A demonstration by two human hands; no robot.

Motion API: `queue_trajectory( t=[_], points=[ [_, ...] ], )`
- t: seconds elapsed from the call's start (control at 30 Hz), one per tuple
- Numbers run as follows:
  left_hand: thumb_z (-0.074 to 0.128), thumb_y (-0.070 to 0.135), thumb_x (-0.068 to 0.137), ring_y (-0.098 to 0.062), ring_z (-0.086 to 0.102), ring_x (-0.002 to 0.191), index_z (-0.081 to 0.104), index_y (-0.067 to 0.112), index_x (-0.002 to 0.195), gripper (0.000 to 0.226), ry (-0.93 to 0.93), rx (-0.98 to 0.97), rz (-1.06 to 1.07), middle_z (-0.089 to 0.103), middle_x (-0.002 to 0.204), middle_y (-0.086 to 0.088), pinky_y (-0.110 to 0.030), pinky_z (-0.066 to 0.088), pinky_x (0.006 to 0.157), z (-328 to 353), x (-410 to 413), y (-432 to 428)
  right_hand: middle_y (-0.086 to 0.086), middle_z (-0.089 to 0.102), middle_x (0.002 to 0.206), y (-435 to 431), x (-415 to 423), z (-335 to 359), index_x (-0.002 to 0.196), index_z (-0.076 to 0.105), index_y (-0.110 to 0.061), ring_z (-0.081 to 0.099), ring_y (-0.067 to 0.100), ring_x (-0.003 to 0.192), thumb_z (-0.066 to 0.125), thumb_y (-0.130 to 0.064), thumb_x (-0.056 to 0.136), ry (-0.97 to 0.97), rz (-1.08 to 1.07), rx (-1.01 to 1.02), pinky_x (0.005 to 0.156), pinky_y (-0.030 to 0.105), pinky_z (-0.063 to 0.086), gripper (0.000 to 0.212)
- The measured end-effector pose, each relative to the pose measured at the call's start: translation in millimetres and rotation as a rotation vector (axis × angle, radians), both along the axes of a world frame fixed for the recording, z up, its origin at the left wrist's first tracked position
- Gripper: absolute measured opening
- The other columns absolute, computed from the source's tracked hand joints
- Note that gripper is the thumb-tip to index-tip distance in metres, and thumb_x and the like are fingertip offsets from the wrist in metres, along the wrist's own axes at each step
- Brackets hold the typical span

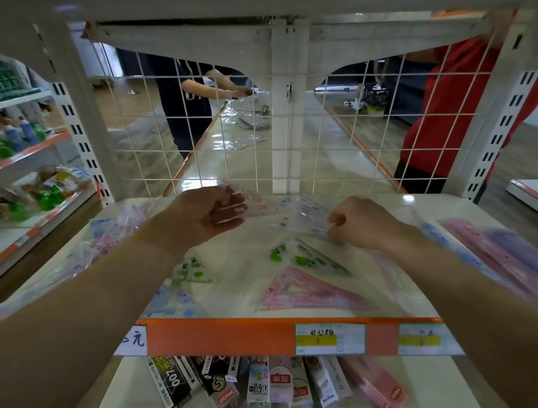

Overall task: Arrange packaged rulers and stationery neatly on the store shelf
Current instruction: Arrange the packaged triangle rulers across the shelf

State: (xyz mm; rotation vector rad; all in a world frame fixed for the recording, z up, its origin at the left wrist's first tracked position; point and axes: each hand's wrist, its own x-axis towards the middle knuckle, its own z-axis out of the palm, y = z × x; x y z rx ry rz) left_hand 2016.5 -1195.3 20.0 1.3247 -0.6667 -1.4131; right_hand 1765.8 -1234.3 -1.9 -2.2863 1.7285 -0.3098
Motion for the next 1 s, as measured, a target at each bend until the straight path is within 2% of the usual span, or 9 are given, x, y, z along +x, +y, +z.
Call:
queue_trajectory(
  t=[0.17,0.23,0.3,0.4,0.53,0.63,0.77,0.87,1.0],
  points=[
    [0.044,-0.002,0.093,-0.018,0.065,0.07,0.06,0.012,0.085,0.023,0.008,0.002,-0.029,0.066,0.087,-0.007,-0.033,0.058,0.06,4,-1,4,0.007,0.061,0.117,0,3,1,0.121,0.06,-0.009,0.058,0.023,0.103,0.064,-0.035,0.086,0.068,0.008,0.018,0.086,0.032,0.048,0.044],
    [0.05,0.004,0.094,-0.017,0.062,0.068,0.063,0.014,0.083,0.019,-0.004,-0.013,-0.039,0.064,0.08,-0.005,-0.03,0.057,0.059,7,-2,4,0.007,0.065,0.104,2,5,9,0.107,0.067,-0.01,0.06,0.024,0.097,0.06,-0.031,0.088,0.0,0.04,-0.053,0.079,0.033,0.046,0.029],
    [0.057,0.012,0.092,-0.016,0.059,0.067,0.065,0.016,0.083,0.012,-0.047,-0.035,-0.059,0.062,0.078,-0.004,-0.027,0.056,0.058,13,-6,4,0.016,0.067,0.087,6,12,21,0.091,0.067,0.001,0.062,0.028,0.082,0.056,-0.022,0.088,-0.214,0.075,-0.108,0.072,0.034,0.047,0.026],
    [0.064,0.012,0.087,-0.012,0.057,0.062,0.069,0.019,0.085,0.009,-0.187,-0.096,-0.136,0.063,0.075,-0.001,-0.025,0.052,0.06,26,-15,1,0.013,0.068,0.097,19,31,50,0.111,0.065,-0.005,0.062,0.016,0.076,0.06,-0.019,0.09,-0.626,0.107,-0.013,0.065,0.025,0.05,0.025],
    [0.066,0.009,0.085,-0.01,0.058,0.058,0.07,0.016,0.084,0.008,-0.371,-0.171,-0.286,0.064,0.067,0.0,-0.027,0.053,0.067,43,-34,2,0.003,0.066,0.085,26,53,67,0.109,0.063,-0.015,0.061,0.006,0.063,0.066,-0.018,0.087,-0.794,0.13,0.091,0.054,0.017,0.049,0.022],
    [0.065,0.012,0.086,-0.015,0.062,0.067,0.066,0.013,0.086,0.001,-0.291,-0.151,-0.254,0.067,0.076,-0.003,-0.031,0.054,0.072,40,-33,0,0.007,0.065,0.074,27,51,64,0.088,0.065,-0.008,0.064,0.006,0.054,0.064,-0.003,0.086,-1.001,0.034,0.121,0.054,0.018,0.054,0.006],
    [0.059,0.012,0.09,-0.021,0.067,0.074,0.065,0.01,0.092,0.007,-0.24,-0.064,-0.365,0.07,0.084,-0.006,-0.036,0.055,0.078,24,-21,5,0.014,0.067,0.077,25,31,54,0.087,0.061,-0.004,0.069,0.015,0.06,0.064,0.0,0.086,-1.284,-0.09,0.278,0.059,0.025,0.058,0.005],
    [0.059,0.009,0.09,-0.02,0.07,0.069,0.067,0.009,0.09,0.008,-0.236,-0.071,-0.375,0.071,0.08,-0.006,-0.035,0.058,0.07,17,-21,8,0.016,0.069,0.083,28,22,42,0.088,0.063,-0.003,0.068,0.017,0.065,0.064,-0.002,0.086,-1.237,-0.129,0.338,0.066,0.027,0.058,0.002],
    [0.061,0.012,0.09,-0.014,0.066,0.064,0.07,0.011,0.09,0.008,-0.355,-0.112,-0.328,0.069,0.081,-0.005,-0.028,0.057,0.062,15,-22,7,0.012,0.07,0.09,38,10,35,0.099,0.067,-0.006,0.067,0.016,0.073,0.066,-0.007,0.085,-0.895,-0.109,0.191,0.061,0.02,0.054,0.014]
  ],
)
